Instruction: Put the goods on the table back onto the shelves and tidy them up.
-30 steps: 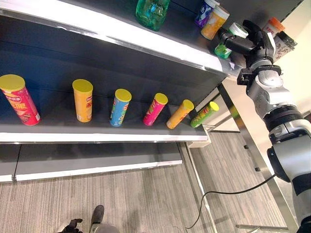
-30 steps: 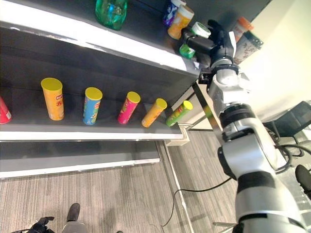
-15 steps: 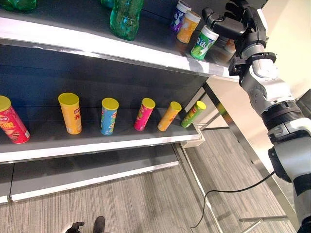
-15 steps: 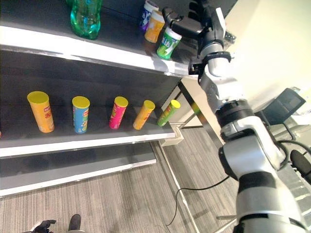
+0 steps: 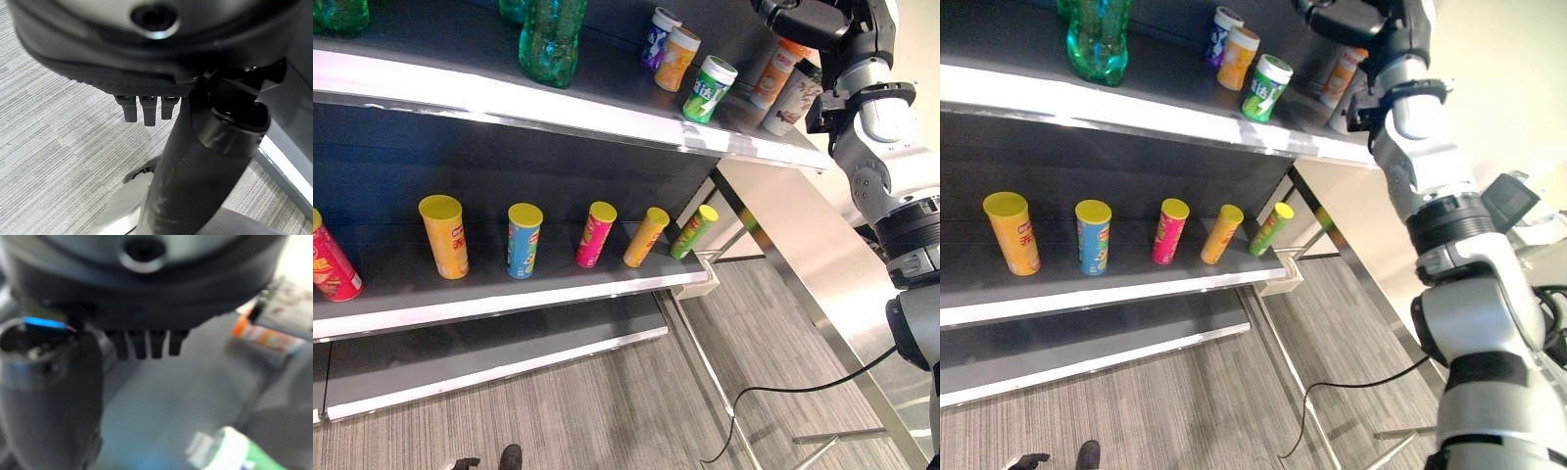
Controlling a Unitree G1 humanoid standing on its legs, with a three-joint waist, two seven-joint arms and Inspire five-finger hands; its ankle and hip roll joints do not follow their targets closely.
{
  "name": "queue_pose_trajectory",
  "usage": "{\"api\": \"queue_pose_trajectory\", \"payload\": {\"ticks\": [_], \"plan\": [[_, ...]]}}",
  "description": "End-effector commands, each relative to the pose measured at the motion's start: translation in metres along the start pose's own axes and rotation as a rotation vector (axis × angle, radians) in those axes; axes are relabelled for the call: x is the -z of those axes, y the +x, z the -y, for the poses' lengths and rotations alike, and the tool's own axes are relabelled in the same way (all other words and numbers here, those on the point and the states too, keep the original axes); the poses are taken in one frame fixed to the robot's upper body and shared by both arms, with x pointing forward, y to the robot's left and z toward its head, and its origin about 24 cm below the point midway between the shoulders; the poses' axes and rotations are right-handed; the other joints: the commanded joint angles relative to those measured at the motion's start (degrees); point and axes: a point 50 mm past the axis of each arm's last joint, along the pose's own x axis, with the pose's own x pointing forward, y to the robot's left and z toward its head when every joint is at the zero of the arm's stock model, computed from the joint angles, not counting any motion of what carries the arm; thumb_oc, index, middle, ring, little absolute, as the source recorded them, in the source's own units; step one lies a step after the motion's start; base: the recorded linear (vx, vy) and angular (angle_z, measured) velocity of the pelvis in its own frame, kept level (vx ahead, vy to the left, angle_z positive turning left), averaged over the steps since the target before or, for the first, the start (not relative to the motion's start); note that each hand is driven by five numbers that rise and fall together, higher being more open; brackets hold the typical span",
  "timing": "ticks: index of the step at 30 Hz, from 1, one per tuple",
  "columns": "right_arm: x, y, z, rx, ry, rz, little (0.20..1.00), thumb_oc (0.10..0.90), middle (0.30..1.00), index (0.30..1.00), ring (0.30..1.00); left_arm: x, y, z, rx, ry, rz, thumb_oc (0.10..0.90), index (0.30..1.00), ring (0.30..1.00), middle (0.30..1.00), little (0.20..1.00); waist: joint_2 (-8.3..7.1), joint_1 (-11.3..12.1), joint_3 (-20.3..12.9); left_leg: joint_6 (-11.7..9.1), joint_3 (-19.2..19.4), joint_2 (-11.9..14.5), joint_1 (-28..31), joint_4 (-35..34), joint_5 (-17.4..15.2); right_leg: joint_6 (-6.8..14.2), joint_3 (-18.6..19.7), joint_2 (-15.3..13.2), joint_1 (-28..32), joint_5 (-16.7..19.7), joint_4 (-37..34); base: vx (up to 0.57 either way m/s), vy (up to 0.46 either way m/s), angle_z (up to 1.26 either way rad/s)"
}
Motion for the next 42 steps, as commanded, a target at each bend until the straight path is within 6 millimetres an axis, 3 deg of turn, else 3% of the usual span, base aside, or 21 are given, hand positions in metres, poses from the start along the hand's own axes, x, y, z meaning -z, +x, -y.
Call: {"api": "queue_pose_trajectory", "payload": {"ticks": [1, 9, 11, 16, 19, 23, 24, 27, 28, 31, 32, 33, 34, 38, 39, 41, 42], "plan": [[-0.073, 0.008, 0.036, 0.106, 0.013, 0.285, 0.9, 0.8, 0.9, 0.9, 0.9, -0.002, 0.001, -0.005, 0.002, -0.016, 0.004, 0.8, 0.9, 0.9, 0.9, 0.9, -1.76, -0.21, -2.99, 1.48, 0.1, -1.62, 2.51, 0.47, -8.43, 2.46, 3.19, -1.41, -0.4, 7.32, 5.9, -0.04, 0.018, -0.11], [-0.085, -0.02, 0.04, 0.026, 0.028, 0.402, 0.9, 0.8, 0.9, 0.9, 0.9, -0.007, 0.001, 0.005, 0.027, -0.031, 0.018, 0.8, 0.9, 0.9, 0.9, 0.9, 0.47, -2.35, -3.51, 1.57, 0.37, -1.79, 2.54, 0.13, -8.03, 2.6, 3.04, -1.82, -1.0, 6.97, 6.73, -0.05, 0.022, -0.03], [-0.081, -0.035, 0.049, 0.016, 0.029, 0.417, 0.9, 0.8, 0.9, 0.9, 0.9, -0.009, 0.0, 0.009, 0.043, -0.034, 0.028, 0.8, 0.9, 0.9, 0.9, 0.9, 1.68, -3.13, -3.59, 1.57, 0.6, -1.83, 2.5, -0.18, -7.77, 2.76, 2.73, -2.08, -1.3, 6.55, 7.01, -0.06, 0.033, -0.06], [-0.071, -0.051, 0.059, 0.022, 0.04, 0.411, 0.9, 0.8, 0.9, 0.9, 0.9, -0.015, 0.0, 0.013, 0.056, -0.012, 0.055, 0.8, 0.9, 0.9, 0.9, 0.9, 2.44, -4.08, -3.61, 1.59, 0.75, -1.94, 2.29, -0.35, -7.6, 2.92, 2.63, -2.35, -2.08, 6.38, 7.91, -0.04, 0.029, -0.04], [-0.056, -0.062, 0.068, 0.051, 0.071, 0.382, 0.9, 0.8, 0.9, 0.9, 0.9, -0.02, 0.0, 0.017, 0.069, 0.003, 0.078, 0.8, 0.9, 0.9, 0.9, 0.9, 2.93, -4.49, -3.36, 1.78, 0.69, -2.24, 2.57, -0.43, -7.61, 3.0, 2.51, -2.49, -2.09, 6.58, 8.06, -0.02, 0.035, -0.02], [-0.009, -0.09, 0.08, 0.139, 0.173, 0.275, 0.9, 0.8, 0.9, 0.9, 0.9, -0.026, -0.001, 0.022, 0.084, 0.005, 0.104, 0.8, 0.9, 0.9, 0.9, 0.9, 3.12, -4.81, -2.68, 2.14, 0.72, -2.41, 2.6, -0.43, -7.83, 3.26, 2.3, -2.86, -2.36, 7.06, 8.21, -0.01, 0.027, -0.04], [-0.008, -0.092, 0.081, 0.142, 0.173, 0.273, 0.9, 0.8, 0.9, 0.9, 0.9, -0.026, -0.001, 0.021, 0.083, 0.008, 0.103, 0.8, 0.9, 0.9, 0.9, 0.9, 2.95, -4.69, -2.72, 2.15, 0.7, -2.41, 2.59, -0.43, -7.83, 3.26, 2.27, -2.87, -2.35, 7.06, 8.2, -0.01, 0.012, -0.04], [0.033, -0.128, 0.085, 0.231, 0.249, 0.176, 0.9, 0.8, 0.9, 0.9, 0.9, -0.03, -0.001, 0.023, 0.085, -0.006, 0.115, 0.8, 0.9, 0.9, 0.9, 0.9, 3.06, -4.76, -1.94, 2.29, 0.6, -2.34, 2.22, -0.43, -7.76, 3.42, 1.99, -3.07, -2.73, 7.35, 8.4, -0.02, 0.009, 0.0], [0.034, -0.129, 0.086, 0.233, 0.249, 0.175, 0.9, 0.8, 0.9, 0.9, 0.9, -0.03, -0.001, 0.023, 0.084, -0.003, 0.115, 0.8, 0.9, 0.9, 0.9, 0.9, 2.95, -4.67, -1.98, 2.29, 0.57, -2.34, 2.21, -0.43, -7.75, 3.42, 1.96, -3.07, -2.72, 7.35, 8.4, -0.02, 0.02, 0.06], [0.053, -0.166, 0.095, 0.331, 0.276, 0.137, 0.9, 0.8, 0.9, 0.9, 0.9, -0.029, 0.0, 0.02, 0.068, -0.035, 0.108, 0.8, 0.9, 0.9, 0.9, 0.9, 3.68, -4.81, -1.5, 2.53, 0.27, -2.46, 1.83, -0.43, -7.84, 3.51, 1.56, -3.37, -2.75, 7.78, 8.61, -0.01, 0.02, 0.05], [0.053, -0.168, 0.096, 0.334, 0.275, 0.136, 0.9, 0.8, 0.9, 0.9, 0.9, -0.028, 0.0, 0.02, 0.067, -0.031, 0.107, 0.8, 0.9, 0.9, 0.9, 0.9, 3.57, -4.72, -1.55, 2.54, 0.22, -2.46, 1.81, -0.43, -7.84, 3.51, 1.5, -3.37, -2.73, 7.78, 8.6, 0.01, 0.031, 0.14], [0.07, -0.201, 0.097, 0.412, 0.306, 0.093, 0.9, 0.8, 0.9, 0.9, 0.9, -0.028, 0.0, 0.018, 0.053, -0.048, 0.105, 0.8, 0.9, 0.9, 0.9, 0.9, 4.49, -4.99, -1.26, 2.73, -0.01, -2.65, 1.67, -0.43, -7.9, 3.55, 1.24, -3.67, -2.76, 7.94, 8.94, 0.01, 0.021, 0.08], [0.07, -0.202, 0.097, 0.414, 0.306, 0.091, 0.9, 0.8, 0.9, 0.9, 0.9, -0.028, 0.0, 0.018, 0.052, -0.046, 0.105, 0.8, 0.9, 0.9, 0.9, 0.9, 4.41, -4.94, -1.33, 2.73, -0.05, -2.65, 1.67, -0.43, -7.91, 3.55, 1.21, -3.67, -2.75, 7.93, 8.94, 0.01, 0.028, 0.11], [0.097, -0.244, 0.08, 0.397, 0.331, -0.077, 0.9, 0.8, 0.9, 0.9, 0.9, -0.028, 0.0, 0.019, 0.056, -0.072, 0.103, 0.8, 0.9, 0.9, 0.9, 0.9, 6.0, -5.6, -1.07, 2.97, -0.08, -2.8, 1.65, -0.43, -7.74, 3.46, 1.21, -3.91, -3.07, 7.85, 9.76, 0.0, 0.024, 0.1], [0.109, -0.26, 0.065, 0.343, 0.352, -0.165, 0.9, 0.8, 0.9, 0.9, 0.9, -0.027, -0.001, 0.021, 0.068, -0.082, 0.1, 0.8, 0.9, 0.9, 0.9, 0.9, 6.7, -5.95, -1.03, 3.05, -0.01, -2.77, 1.7, -0.43, -7.66, 3.31, 1.19, -4.01, -3.23, 7.39, 10.2, -0.02, 0.027, -0.08], [0.115, -0.267, 0.055, 0.304, 0.372, -0.212, 0.9, 0.8, 0.9, 0.9, 0.9, -0.027, -0.001, 0.023, 0.076, -0.086, 0.098, 0.8, 0.9, 0.9, 0.9, 0.9, 7.01, -6.15, -1.06, 3.08, 0.07, -2.83, 1.8, -0.43, -7.64, 3.23, 1.31, -4.06, -3.37, 7.28, 10.47, -0.01, 0.016, -0.08], [0.126, -0.283, 0.037, 0.198, 0.397, -0.325, 0.9, 0.8, 0.9, 0.9, 0.9, -0.027, -0.002, 0.028, 0.101, -0.091, 0.098, 0.8, 0.9, 0.9, 0.9, 0.9, 7.68, -6.48, -1.01, 3.14, 0.3, -2.91, 2.05, -0.42, -7.63, 3.1, 1.48, -4.13, -3.44, 7.13, 10.95, 0.0, 0.006, -0.14]]}}
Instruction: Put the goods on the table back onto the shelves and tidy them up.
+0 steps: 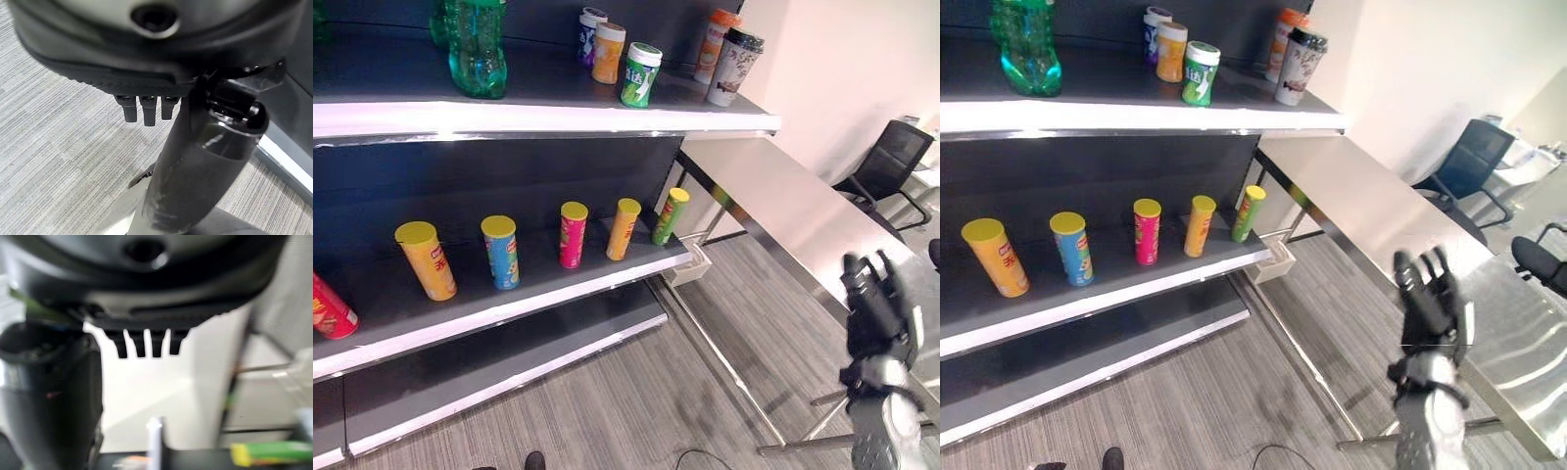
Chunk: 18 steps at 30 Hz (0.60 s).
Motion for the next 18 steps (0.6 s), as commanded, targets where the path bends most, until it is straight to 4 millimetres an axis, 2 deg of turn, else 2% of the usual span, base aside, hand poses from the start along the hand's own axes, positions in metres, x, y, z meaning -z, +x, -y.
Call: {"api": "queue_pose_trajectory", "payload": {"ticks": [1, 2, 4, 5, 7, 8, 9, 12, 13, 14, 15, 16, 17, 18], "plan": [[-0.045, 0.019, -0.043, -0.295, -0.055, 0.192, 0.9, 0.8, 0.9, 0.9, 0.9, -0.03, 0.003, 0.002, 0.023, -0.036, 0.105, 0.8, 0.9, 0.9, 0.9, 0.9, 1.76, 0.2, -0.6, 2.19, -0.39, -0.94, 2.99, 0.44, -7.87, 3.04, 1.74, -1.35, -0.34, 10.06, 7.46, 0.0, 0.013, -0.12], [-0.024, 0.01, -0.043, -0.348, -0.094, 0.088, 0.9, 0.8, 0.9, 0.9, 0.9, -0.031, 0.003, 0.006, 0.046, -0.033, 0.109, 0.8, 0.9, 0.9, 0.9, 0.9, 2.43, 0.02, -0.61, 2.17, -0.2, -1.05, 3.29, 0.52, -7.85, 2.96, 1.78, -1.45, -0.42, 9.87, 7.87, 0.01, 0.008, -0.08], [-0.002, 0.001, -0.044, -0.396, -0.152, -0.025, 0.9, 0.8, 0.9, 0.9, 0.9, -0.031, 0.002, 0.011, 0.065, -0.028, 0.116, 0.8, 0.9, 0.9, 0.9, 0.9, 2.96, -0.08, -0.6, 2.13, -0.13, -1.12, 3.49, 0.59, -7.81, 2.92, 1.66, -1.59, -0.4, 9.79, 8.1, 0.0, 0.0, -0.05], [0.016, -0.006, -0.043, -0.416, -0.155, -0.112, 0.9, 0.8, 0.9, 0.9, 0.9, -0.031, 0.001, 0.016, 0.081, -0.019, 0.122, 0.8, 0.9, 0.9, 0.9, 0.9, 3.37, 0.04, -0.54, 2.07, -0.11, -1.16, 3.55, 0.66, -7.73, 2.81, 1.52, -1.67, -0.37, 9.63, 8.12, 0.0, 0.0, 0.0], [0.05, -0.017, -0.034, -0.405, -0.181, -0.276, 0.9, 0.8, 0.9, 0.9, 0.9, -0.033, 0.0, 0.021, 0.106, -0.01, 0.131, 0.8, 0.9, 0.9, 0.9, 0.9, 3.94, 0.38, -0.59, 2.04, -0.29, -1.27, 3.57, 0.77, -7.69, 2.72, 1.38, -1.71, -0.34, 9.56, 8.26, 0.0, 0.0, 0.0], [0.05, -0.017, -0.034, -0.406, -0.18, -0.276, 0.9, 0.8, 0.9, 0.9, 0.9, -0.033, 0.0, 0.021, 0.106, -0.011, 0.131, 0.8, 0.9, 0.9, 0.9, 0.9, 3.92, 0.33, -0.58, 2.04, -0.3, -1.27, 3.58, 0.77, -7.7, 2.72, 1.37, -1.72, -0.33, 9.55, 8.27, 0.0, 0.0, 0.0], [0.074, -0.026, -0.023, -0.364, -0.216, -0.389, 0.9, 0.8, 0.9, 0.9, 0.9, -0.034, 0.0, 0.024, 0.119, -0.001, 0.137, 0.8, 0.9, 0.9, 0.9, 0.9, 4.18, 0.52, -0.5, 1.99, -0.34, -1.35, 3.68, 0.82, -7.74, 2.67, 1.23, -1.77, -0.23, 9.44, 8.23, 0.0, 0.0, 0.0], [0.135, -0.061, 0.013, -0.148, -0.231, -0.685, 0.9, 0.8, 0.9, 0.9, 0.9, -0.036, -0.001, 0.033, 0.146, 0.029, 0.141, 0.8, 0.9, 0.9, 0.9, 0.9, 4.99, 1.05, -0.83, 1.98, -0.73, -1.62, 3.88, 0.94, -7.92, 2.54, 0.71, -1.79, 0.26, 8.93, 8.06, 0.02, -0.015, 0.05], [0.165, -0.085, 0.027, 0.003, -0.183, -0.845, 0.9, 0.8, 0.9, 0.9, 0.9, -0.039, -0.002, 0.037, 0.15, 0.035, 0.148, 0.8, 0.9, 0.9, 0.9, 0.9, 5.58, 1.4, -1.31, 1.95, -0.98, -1.76, 3.71, 0.99, -7.85, 2.37, 0.61, -1.71, 0.31, 8.88, 7.68, 0.03, -0.024, 0.06], [0.165, -0.084, 0.027, 0.003, -0.182, -0.844, 0.9, 0.8, 0.9, 0.9, 0.9, -0.039, -0.002, 0.036, 0.149, 0.034, 0.148, 0.8, 0.9, 0.9, 0.9, 0.9, 5.56, 1.41, -1.25, 1.95, -0.99, -1.76, 3.73, 1.01, -7.87, 2.37, 0.61, -1.71, 0.34, 8.87, 7.69, 0.0, 0.0, 0.0], [0.177, -0.097, 0.032, 0.075, -0.147, -0.916, 0.9, 0.8, 0.9, 0.9, 0.9, -0.04, -0.001, 0.036, 0.148, 0.033, 0.147, 0.8, 0.9, 0.9, 0.9, 0.9, 5.86, 1.64, -1.32, 1.93, -1.14, -1.8, 3.77, 1.06, -7.86, 2.27, 0.52, -1.65, 0.56, 8.57, 7.46, 0.04, -0.017, 0.04], [0.196, -0.133, 0.049, 0.27, -0.092, -1.082, 0.9, 0.8, 0.9, 0.9, 0.9, -0.041, -0.001, 0.035, 0.149, 0.022, 0.139, 0.8, 0.9, 0.9, 0.9, 0.9, 6.47, 2.05, -1.49, 1.9, -1.32, -1.94, 4.11, 1.11, -8.1, 2.16, 0.34, -1.68, 1.25, 7.9, 6.99, 0.04, -0.017, 0.03], [0.196, -0.132, 0.049, 0.269, -0.091, -1.082, 0.9, 0.8, 0.9, 0.9, 0.9, -0.041, -0.001, 0.035, 0.149, 0.022, 0.14, 0.8, 0.9, 0.9, 0.9, 0.9, 6.49, 2.03, -1.62, 1.9, -1.34, -1.91, 3.91, 1.07, -7.98, 2.13, 0.31, -1.65, 1.08, 8.02, 6.9, 0.07, -0.011, 0.01], [0.203, -0.162, 0.061, 0.487, -0.006, -1.188, 0.9, 0.8, 0.9, 0.9, 0.9, -0.041, 0.0, 0.031, 0.143, 0.003, 0.131, 0.8, 0.9, 0.9, 0.9, 0.9, 7.25, 2.38, -1.94, 1.86, -1.51, -2.02, 4.2, 1.06, -8.13, 2.08, 0.01, -1.68, 1.68, 7.4, 6.3, 0.05, -0.001, 0.02]]}}
